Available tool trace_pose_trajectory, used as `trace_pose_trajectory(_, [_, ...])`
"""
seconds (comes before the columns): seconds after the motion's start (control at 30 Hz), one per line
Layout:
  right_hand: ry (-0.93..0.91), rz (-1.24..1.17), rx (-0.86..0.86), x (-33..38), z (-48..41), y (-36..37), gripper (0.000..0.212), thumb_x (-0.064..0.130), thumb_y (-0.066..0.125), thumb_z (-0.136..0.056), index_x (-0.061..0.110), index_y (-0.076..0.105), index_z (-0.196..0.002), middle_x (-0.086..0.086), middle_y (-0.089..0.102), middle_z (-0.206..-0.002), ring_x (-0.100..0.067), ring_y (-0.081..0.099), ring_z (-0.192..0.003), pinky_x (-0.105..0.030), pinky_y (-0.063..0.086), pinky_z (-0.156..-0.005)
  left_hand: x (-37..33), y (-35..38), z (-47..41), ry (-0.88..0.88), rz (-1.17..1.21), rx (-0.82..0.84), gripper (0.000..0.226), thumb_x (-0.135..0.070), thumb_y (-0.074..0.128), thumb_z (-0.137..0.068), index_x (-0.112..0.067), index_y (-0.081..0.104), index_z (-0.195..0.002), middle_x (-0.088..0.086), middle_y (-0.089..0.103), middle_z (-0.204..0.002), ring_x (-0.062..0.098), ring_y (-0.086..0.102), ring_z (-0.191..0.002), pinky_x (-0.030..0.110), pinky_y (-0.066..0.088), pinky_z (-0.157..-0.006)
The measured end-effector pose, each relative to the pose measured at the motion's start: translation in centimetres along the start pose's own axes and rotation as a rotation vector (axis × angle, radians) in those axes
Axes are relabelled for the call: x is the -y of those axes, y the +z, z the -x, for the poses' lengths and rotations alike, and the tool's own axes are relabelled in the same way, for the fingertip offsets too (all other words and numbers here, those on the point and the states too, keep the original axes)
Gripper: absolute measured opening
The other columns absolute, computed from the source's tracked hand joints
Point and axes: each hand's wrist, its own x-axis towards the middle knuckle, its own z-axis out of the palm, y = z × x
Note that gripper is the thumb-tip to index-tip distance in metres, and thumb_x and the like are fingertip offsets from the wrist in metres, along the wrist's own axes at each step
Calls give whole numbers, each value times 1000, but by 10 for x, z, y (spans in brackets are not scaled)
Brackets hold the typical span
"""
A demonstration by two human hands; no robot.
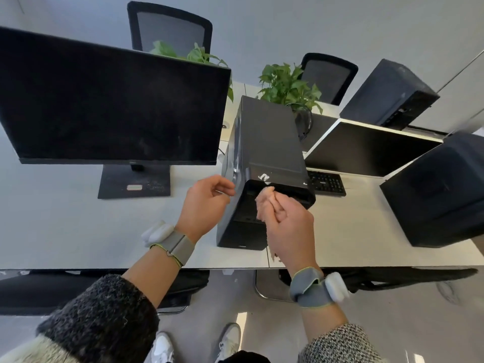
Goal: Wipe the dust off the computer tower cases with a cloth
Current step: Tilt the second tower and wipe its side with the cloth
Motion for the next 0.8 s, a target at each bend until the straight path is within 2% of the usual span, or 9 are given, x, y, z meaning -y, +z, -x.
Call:
trace_pose_trajectory(0.1, [-110,-37,-6,12,-8,-14,18,24,64,-105,22,74,-89,9,60,-74,-13,58,-73,-30,49,-62,-15,-1,1,137,-61,-128,28,5,59,-93,-20,71,-97,-7,73,-89,5,68,-85,17,55,-76])
trace_pose_trajectory(0.2, [-255,5,-116,18,-28,-36,18,29,62,-106,19,77,-109,7,58,-82,-12,53,-72,-24,46,-63,-35,6,0,301,-142,-251,22,3,61,-96,-17,70,-98,-11,69,-87,2,64,-90,6,49,-72])
trace_pose_trajectory(0.27, [-281,155,-30,16,-51,-41,23,39,56,-108,30,74,-118,6,53,-88,-12,52,-76,-27,47,-60,-49,17,-4,365,-173,-283,23,3,60,-96,-17,70,-99,-14,68,-88,1,64,-91,5,48,-72])
trace_pose_trajectory(0.37, [-287,378,196,1,-80,-49,21,47,51,-106,38,70,-103,6,46,-86,-17,54,-77,-34,50,-58,-68,39,-13,436,-225,-317,27,6,59,-93,-18,71,-98,-13,70,-88,4,66,-90,7,48,-72])
trace_pose_trajectory(0.47, [-159,281,272,-40,-99,-77,32,46,53,-99,31,68,-76,9,57,-76,-19,60,-75,-38,54,-62,-83,60,-18,450,-256,-355,30,10,57,-90,-16,72,-97,-10,71,-89,4,66,-86,8,46,-71])
trace_pose_trajectory(0.53, [-105,178,283,-75,-106,-94,37,48,51,-94,28,69,-69,8,64,-66,-16,63,-72,-43,56,-63,-88,74,-20,470,-297,-391,31,11,56,-90,-15,72,-97,-10,71,-88,3,66,-84,9,46,-71])
trace_pose_trajectory(0.6, [-81,82,291,-102,-109,-104,35,43,52,-94,29,70,-68,9,64,-65,-12,62,-72,-41,55,-64,-92,89,-24,489,-354,-402,31,10,55,-90,-16,72,-96,-10,71,-89,6,66,-83,11,49,-70])
trace_pose_trajectory(0.67, [-55,-22,286,-121,-109,-105,31,32,58,-99,27,69,-71,10,64,-69,-8,60,-73,-31,49,-64,-95,105,-28,483,-410,-383,31,9,55,-90,-17,72,-95,-10,71,-89,7,66,-81,12,50,-70])
trace_pose_trajectory(0.8, [64,-179,382,-155,-107,-95,23,35,55,-106,26,64,-87,8,65,-79,-8,60,-75,-24,44,-60,-105,138,-38,459,-542,-280,28,7,56,-90,-16,71,-99,-8,69,-93,1,61,-78,13,49,-72])
